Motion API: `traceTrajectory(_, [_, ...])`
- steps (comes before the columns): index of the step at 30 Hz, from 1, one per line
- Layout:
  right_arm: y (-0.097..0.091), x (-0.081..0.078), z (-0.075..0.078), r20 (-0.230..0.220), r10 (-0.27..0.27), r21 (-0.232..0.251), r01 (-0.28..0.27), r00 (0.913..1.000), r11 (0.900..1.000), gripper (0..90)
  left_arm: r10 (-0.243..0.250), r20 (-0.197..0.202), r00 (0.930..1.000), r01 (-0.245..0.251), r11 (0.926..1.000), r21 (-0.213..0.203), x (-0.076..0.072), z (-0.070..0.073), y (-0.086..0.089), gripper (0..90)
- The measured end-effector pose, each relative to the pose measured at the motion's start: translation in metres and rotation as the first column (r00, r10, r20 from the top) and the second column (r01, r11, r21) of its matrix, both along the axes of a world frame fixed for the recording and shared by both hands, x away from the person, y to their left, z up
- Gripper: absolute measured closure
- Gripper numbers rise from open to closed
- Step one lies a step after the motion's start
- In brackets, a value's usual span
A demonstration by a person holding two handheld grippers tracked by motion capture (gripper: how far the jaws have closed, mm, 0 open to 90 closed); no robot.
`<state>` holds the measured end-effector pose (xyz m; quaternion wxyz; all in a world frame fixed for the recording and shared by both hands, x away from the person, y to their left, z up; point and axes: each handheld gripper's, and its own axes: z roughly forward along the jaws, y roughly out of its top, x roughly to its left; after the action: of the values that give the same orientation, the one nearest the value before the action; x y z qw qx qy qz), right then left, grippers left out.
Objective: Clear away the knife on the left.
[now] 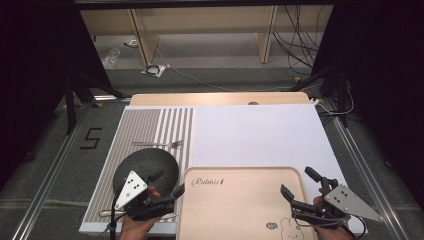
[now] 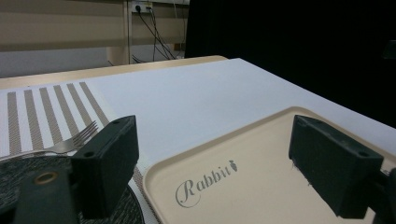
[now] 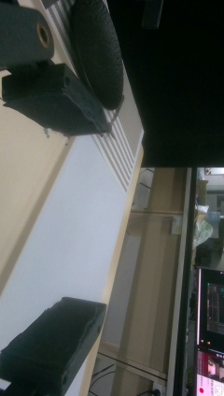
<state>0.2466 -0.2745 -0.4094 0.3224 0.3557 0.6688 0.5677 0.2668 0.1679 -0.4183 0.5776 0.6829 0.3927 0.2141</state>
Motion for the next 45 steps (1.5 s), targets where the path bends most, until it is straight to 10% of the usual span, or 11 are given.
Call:
traceTrajectory(26, [0.000, -0.002, 0.000, 0.007, 0.001, 0.004, -0.001, 1.0000, 1.0000, 14.2, 0.001, 0.039, 0.9992, -0.004, 0.9984, 0.057, -0.004, 0.010, 0.003, 15.9])
traceTrajectory(45, [0.001, -0.005, 0.002, 0.018, 0.020, 0.007, -0.020, 0.9996, 0.9998, 14.4, -0.039, -0.050, 0.9980, 0.044, 0.9921, 0.118, -0.012, 0.020, 0.022, 15.9])
